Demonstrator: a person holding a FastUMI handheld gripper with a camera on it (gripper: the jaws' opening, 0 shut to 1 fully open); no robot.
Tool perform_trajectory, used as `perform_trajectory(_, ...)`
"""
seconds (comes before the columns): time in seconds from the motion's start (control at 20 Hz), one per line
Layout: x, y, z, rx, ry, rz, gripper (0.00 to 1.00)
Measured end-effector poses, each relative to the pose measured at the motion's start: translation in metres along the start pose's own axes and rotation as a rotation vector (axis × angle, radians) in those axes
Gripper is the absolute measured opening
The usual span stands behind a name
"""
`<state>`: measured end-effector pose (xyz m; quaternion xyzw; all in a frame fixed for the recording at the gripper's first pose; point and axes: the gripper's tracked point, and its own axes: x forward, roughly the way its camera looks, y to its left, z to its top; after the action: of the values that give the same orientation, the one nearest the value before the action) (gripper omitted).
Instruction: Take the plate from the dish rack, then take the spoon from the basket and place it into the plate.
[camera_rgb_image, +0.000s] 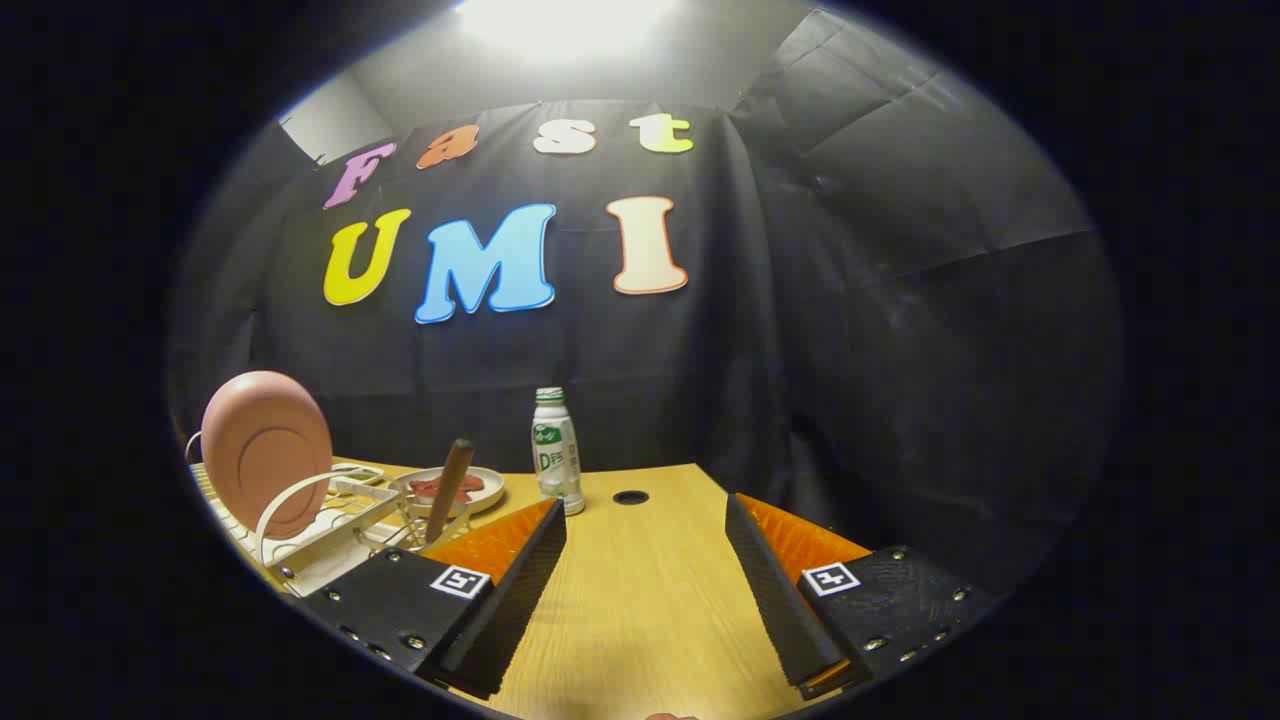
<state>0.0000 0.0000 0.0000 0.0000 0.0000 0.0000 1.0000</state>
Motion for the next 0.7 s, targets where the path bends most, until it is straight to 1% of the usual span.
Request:
perform_trajectory(0.1,-0.011,-0.01,0.025,-0.011,-0.019,-0.015,0.98)
perform_trajectory(0.2,-0.028,-0.019,0.048,-0.052,-0.027,-0.03,0.98)
perform_trajectory(0.35,-0.06,-0.017,0.084,-0.078,-0.042,-0.027,0.98)
perform_trajectory(0.45,-0.083,-0.005,0.1,-0.077,-0.032,-0.013,0.98)
perform_trajectory(0.7,-0.133,0.047,0.125,-0.061,-0.03,0.051,0.98)
